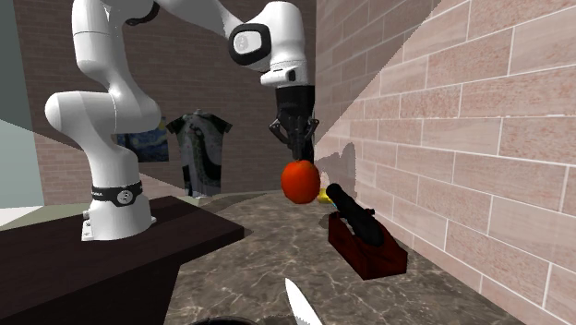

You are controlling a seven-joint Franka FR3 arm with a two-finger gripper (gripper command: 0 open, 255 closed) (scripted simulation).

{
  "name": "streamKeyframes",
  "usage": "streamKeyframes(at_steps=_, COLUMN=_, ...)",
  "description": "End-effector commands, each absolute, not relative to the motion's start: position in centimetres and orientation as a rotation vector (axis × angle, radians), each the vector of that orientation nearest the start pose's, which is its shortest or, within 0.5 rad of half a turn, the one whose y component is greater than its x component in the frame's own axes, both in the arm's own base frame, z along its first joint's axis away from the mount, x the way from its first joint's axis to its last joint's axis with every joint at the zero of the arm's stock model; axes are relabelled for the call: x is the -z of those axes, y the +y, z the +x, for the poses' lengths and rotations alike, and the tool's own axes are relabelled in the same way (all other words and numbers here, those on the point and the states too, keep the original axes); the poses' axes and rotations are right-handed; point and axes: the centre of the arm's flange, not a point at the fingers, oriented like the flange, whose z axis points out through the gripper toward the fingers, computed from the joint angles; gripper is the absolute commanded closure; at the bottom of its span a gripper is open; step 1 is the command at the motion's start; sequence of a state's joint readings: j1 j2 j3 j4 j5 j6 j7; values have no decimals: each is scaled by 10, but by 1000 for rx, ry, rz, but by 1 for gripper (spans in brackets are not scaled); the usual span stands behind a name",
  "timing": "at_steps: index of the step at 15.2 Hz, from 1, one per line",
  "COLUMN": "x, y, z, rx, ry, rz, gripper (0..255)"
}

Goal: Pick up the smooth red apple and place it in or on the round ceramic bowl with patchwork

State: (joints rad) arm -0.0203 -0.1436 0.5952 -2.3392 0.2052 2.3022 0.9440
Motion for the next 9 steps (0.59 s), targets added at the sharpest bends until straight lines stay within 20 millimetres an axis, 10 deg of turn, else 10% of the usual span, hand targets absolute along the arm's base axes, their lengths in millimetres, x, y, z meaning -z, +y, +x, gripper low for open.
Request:
streamKeyframes(at_steps=1, x=-401, y=276, z=414, rx=14, ry=750, rz=-2931, gripper=255)
streamKeyframes(at_steps=5, x=-420, y=276, z=414, rx=14, ry=750, rz=-2931, gripper=255)
streamKeyframes(at_steps=9, x=-429, y=230, z=438, rx=14, ry=750, rz=-2931, gripper=255)
